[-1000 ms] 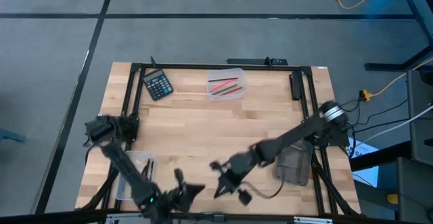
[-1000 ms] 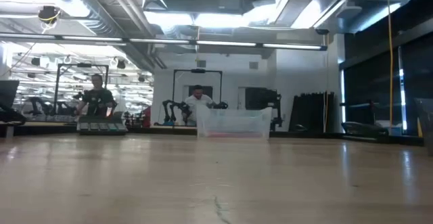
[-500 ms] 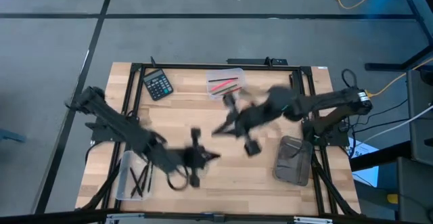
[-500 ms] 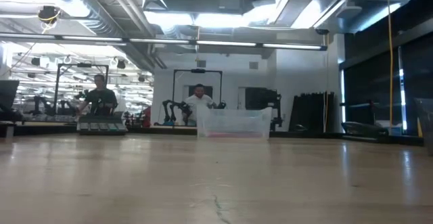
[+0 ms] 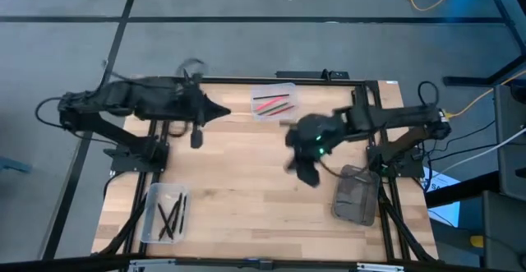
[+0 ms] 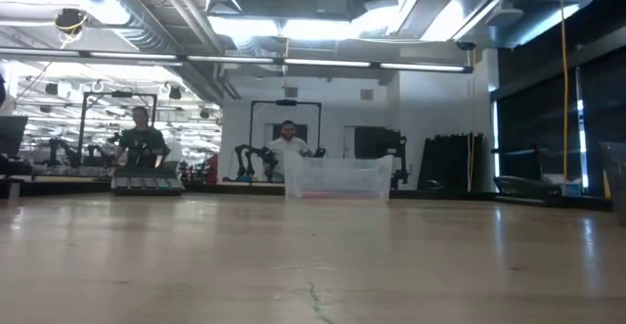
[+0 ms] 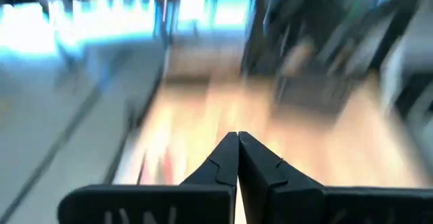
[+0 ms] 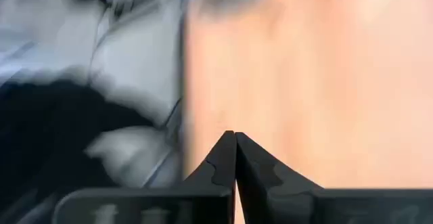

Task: Sort crayons/erasers/pens/pencils in bins
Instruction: Put the blue crayon into the black bin

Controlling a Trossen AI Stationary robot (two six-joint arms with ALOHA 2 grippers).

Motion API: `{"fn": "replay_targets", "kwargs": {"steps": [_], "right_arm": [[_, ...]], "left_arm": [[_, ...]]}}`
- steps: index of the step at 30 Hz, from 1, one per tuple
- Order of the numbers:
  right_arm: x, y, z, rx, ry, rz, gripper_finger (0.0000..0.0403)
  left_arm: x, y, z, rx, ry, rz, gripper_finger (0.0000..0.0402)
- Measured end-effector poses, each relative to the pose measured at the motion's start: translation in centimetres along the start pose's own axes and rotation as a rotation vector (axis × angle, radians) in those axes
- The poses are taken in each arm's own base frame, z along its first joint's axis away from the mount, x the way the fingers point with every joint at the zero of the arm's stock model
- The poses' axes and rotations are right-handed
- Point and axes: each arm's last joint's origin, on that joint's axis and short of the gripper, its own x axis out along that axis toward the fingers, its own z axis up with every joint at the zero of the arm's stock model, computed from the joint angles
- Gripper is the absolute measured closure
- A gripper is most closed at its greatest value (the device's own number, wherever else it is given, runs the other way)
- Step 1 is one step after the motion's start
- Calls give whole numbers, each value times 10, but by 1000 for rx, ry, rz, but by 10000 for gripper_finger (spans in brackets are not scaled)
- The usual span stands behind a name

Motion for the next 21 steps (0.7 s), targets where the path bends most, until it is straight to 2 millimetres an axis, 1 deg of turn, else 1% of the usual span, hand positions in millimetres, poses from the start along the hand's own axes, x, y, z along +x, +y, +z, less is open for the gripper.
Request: {"fn": "replay_targets", "kwargs": {"steps": [1,2,4,5,6,7,9,10,11,13,15,16,18,19,21], "right_arm": [[7,-7,-2,72,67,53,395],[15,-11,0,153,84,114,395],[33,-19,15,301,47,245,395],[41,-20,25,316,15,336,395],[46,-20,36,297,-14,433,395],[47,-19,48,242,-60,544,395],[37,-15,71,93,-176,700,395],[32,-15,79,-5,-233,740,395],[27,-19,86,-100,-280,745,395],[25,-29,93,-246,-377,664,395],[27,-38,96,-359,-493,497,395],[28,-39,97,-409,-554,402,395],[31,-37,99,-519,-685,198,395],[32,-35,101,-556,-749,89,395],[40,-35,102,-555,-805,-61,395]], "left_arm": [[5,5,-12,-2,108,25,401],[13,9,-26,-22,219,45,401],[31,15,-54,-112,389,65,400],[39,15,-65,-184,432,65,400],[47,12,-76,-258,456,50,401],[55,7,-84,-334,455,22,401],[70,-6,-96,-455,404,-25,400],[75,-14,-99,-491,358,-47,400],[79,-22,-98,-508,289,-77,400],[80,-36,-89,-455,146,-165,401],[75,-45,-82,-333,73,-238,400],[70,-47,-79,-287,53,-262,398],[59,-47,-74,-241,30,-282,396],[51,-46,-69,-238,-8,-287,395],[35,-42,-63,-237,-60,-288,395]]}}
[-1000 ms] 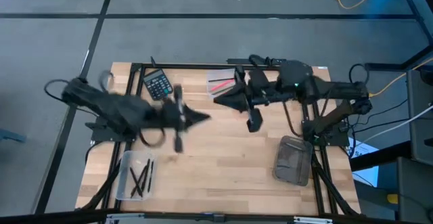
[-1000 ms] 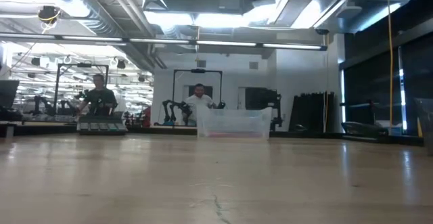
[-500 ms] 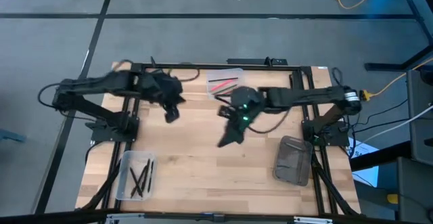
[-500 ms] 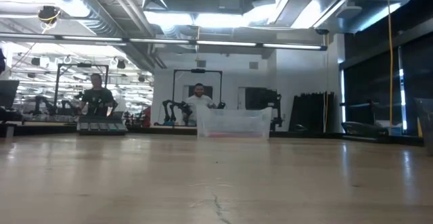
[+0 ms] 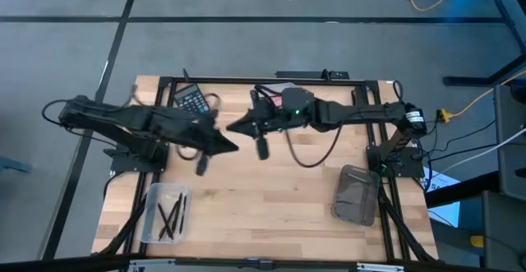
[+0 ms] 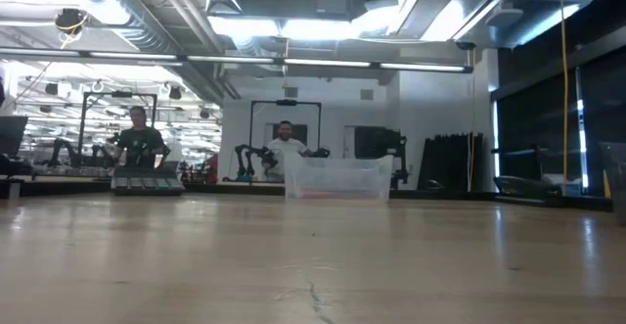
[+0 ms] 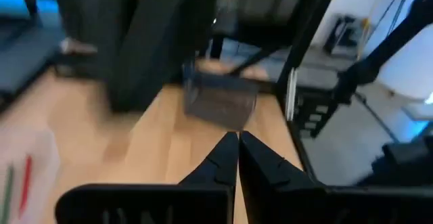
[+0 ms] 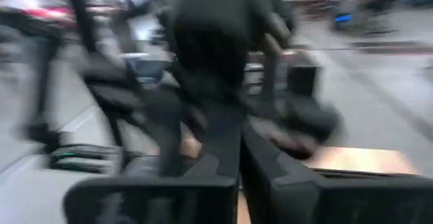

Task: Sort crayons/erasers/pens/pencils in bins
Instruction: Put the blue crayon into the black bin

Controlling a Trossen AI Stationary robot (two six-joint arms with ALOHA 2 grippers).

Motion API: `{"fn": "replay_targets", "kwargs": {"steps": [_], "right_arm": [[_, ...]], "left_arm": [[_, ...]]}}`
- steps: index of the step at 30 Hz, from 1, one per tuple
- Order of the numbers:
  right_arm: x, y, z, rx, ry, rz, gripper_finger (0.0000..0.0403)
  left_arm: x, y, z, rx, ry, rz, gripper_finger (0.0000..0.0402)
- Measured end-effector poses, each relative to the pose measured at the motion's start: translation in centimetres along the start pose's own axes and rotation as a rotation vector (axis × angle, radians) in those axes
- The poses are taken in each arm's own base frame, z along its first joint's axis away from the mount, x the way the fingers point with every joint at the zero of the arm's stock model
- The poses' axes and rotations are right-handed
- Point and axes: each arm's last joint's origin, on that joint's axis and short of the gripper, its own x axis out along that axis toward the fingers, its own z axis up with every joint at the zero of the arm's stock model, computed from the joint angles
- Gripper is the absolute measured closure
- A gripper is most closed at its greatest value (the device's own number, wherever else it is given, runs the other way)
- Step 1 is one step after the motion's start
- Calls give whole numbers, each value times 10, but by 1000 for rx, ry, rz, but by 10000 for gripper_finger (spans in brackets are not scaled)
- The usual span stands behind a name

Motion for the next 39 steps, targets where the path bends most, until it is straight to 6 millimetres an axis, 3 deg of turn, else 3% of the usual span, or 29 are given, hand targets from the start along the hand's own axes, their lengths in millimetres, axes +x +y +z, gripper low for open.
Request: {"fn": "replay_targets", "kwargs": {"steps": [5,8,14,18,24,28,32,35,39], "right_arm": [[2,6,-3,38,8,-207,393],[4,5,-18,101,103,-308,393],[8,12,-54,357,376,-239,392],[7,33,-65,615,497,-157,397],[15,66,-79,975,582,-134,399],[29,92,-114,970,701,-128,399],[40,97,-137,1032,810,-109,399],[38,90,-125,932,818,-120,399],[28,74,-112,698,875,-187,399]], "left_arm": [[-26,5,15,49,-137,107,400],[-36,10,22,63,-205,190,398],[-20,16,-3,292,-31,218,400],[-7,15,-12,314,9,124,398],[7,6,-25,209,151,-244,401],[18,0,-56,179,250,-331,401],[25,-1,-78,38,286,-161,401],[8,-6,-58,-122,266,-78,401],[-18,-19,-32,-115,140,-66,401]]}}
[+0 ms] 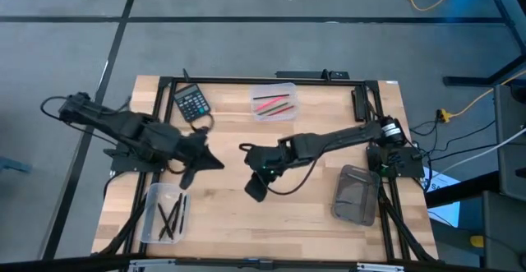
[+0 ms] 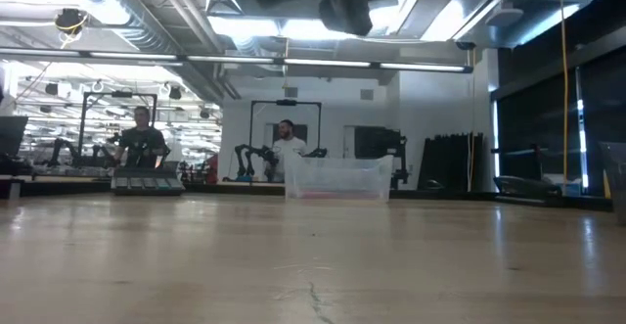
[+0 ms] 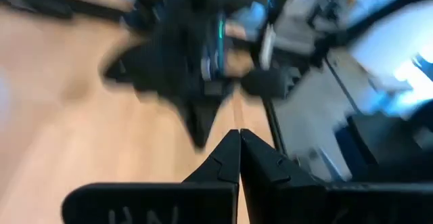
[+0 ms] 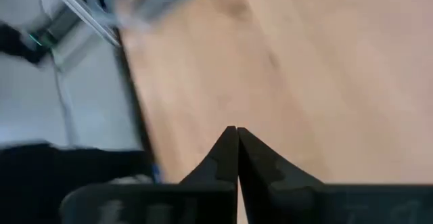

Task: Sort crayons/erasers/pens/pencils in bins
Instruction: Put the blue crayon into the black bin

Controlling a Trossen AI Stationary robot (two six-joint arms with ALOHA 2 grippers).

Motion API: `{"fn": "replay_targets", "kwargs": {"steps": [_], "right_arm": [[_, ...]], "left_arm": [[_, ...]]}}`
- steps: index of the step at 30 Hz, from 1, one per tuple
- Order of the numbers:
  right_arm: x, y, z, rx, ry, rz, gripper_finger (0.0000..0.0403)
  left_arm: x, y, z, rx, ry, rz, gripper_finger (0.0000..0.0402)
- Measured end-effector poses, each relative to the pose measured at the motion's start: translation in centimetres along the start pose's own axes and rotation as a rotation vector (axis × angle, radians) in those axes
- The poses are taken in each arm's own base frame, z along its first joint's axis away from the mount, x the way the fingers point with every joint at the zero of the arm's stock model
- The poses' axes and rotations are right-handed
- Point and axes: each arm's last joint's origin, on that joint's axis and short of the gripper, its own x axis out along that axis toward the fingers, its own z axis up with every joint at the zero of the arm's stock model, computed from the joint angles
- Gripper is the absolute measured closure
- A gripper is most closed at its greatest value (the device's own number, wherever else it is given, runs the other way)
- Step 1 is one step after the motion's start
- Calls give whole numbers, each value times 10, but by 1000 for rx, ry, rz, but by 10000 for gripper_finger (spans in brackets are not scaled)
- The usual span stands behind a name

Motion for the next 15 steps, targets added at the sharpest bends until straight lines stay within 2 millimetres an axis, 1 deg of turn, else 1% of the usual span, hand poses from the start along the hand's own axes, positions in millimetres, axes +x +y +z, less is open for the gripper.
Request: {"fn": "replay_targets", "kwargs": {"steps": [2,5,7,9,12,13,15], "right_arm": [[0,-6,2,-106,46,13,399],[7,-12,2,-333,130,121,400],[16,-20,0,-455,141,93,400],[24,-29,3,-542,108,39,400],[21,-43,18,-589,57,-6,400],[20,-48,21,-607,65,8,400],[16,-58,22,-666,148,95,400]], "left_arm": [[-7,-4,5,1,-60,42,401],[-6,-7,0,-17,-73,94,400],[1,-8,-9,-40,-58,133,395],[12,-7,-17,-66,-61,221,392],[28,-6,-26,-100,-113,360,391],[32,-7,-26,-102,-133,384,392],[41,-8,-27,-114,-165,416,396]]}}
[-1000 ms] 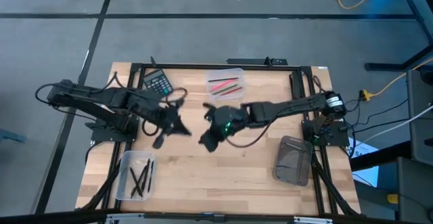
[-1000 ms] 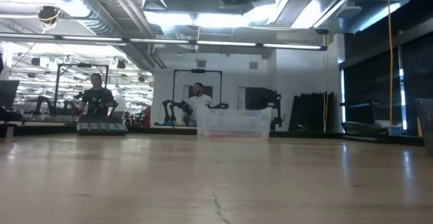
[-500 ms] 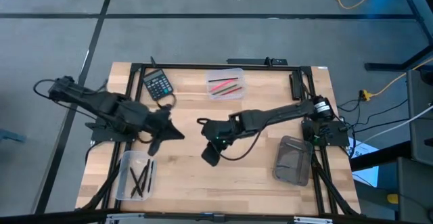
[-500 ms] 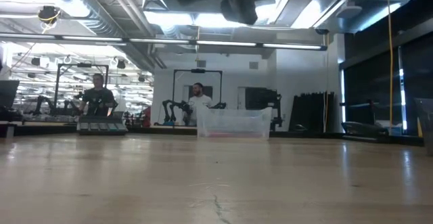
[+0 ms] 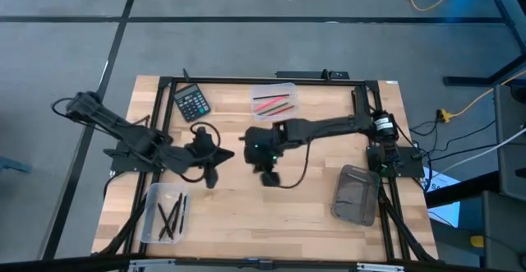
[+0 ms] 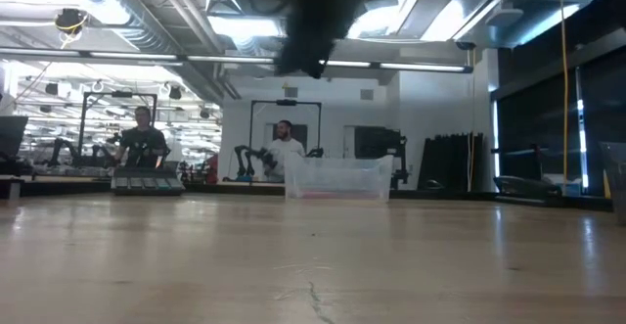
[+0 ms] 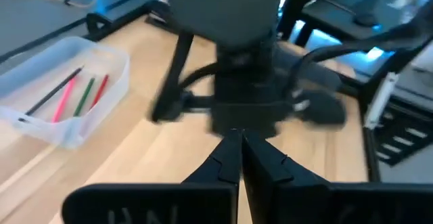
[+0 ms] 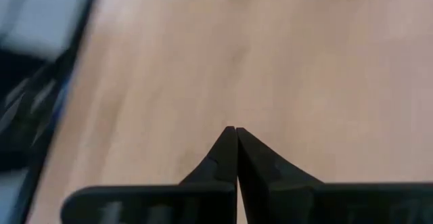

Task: Sort crayons/erasers/pens/pencils in bins
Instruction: Put the blue crayon into the black bin

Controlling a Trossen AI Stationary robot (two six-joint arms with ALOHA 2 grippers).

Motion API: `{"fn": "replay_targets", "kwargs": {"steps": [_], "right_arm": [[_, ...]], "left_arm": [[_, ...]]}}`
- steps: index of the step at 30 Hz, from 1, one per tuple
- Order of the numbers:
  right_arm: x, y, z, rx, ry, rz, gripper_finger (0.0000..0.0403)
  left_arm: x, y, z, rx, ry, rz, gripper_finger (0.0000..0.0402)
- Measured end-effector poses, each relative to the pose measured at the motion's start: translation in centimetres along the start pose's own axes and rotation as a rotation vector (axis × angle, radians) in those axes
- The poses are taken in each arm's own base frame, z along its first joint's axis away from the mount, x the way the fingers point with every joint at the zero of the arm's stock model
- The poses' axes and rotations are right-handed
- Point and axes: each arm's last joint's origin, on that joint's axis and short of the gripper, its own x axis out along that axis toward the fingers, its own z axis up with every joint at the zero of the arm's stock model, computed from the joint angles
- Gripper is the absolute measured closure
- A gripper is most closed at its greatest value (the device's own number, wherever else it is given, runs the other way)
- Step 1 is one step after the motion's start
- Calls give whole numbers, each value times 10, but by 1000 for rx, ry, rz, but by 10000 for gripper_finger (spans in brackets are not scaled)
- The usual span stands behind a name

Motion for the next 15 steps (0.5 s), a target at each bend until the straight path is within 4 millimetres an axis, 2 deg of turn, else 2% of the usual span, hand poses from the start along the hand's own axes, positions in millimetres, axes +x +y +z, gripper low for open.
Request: {"fn": "replay_targets", "kwargs": {"steps": [2,4,8,11,15], "right_arm": [[-6,-8,-8,-89,57,97,400],[-12,-26,-11,-69,15,164,400],[-21,-59,-11,-71,-70,63,400],[-11,-59,-10,-95,-121,-12,400],[11,-52,-13,-186,-211,-46,400]], "left_arm": [[8,-3,-6,22,20,23,400],[17,-7,-16,59,63,39,400],[38,-13,-33,98,85,124,399],[49,-17,-35,24,59,134,401],[47,-27,-43,22,124,35,401]]}}
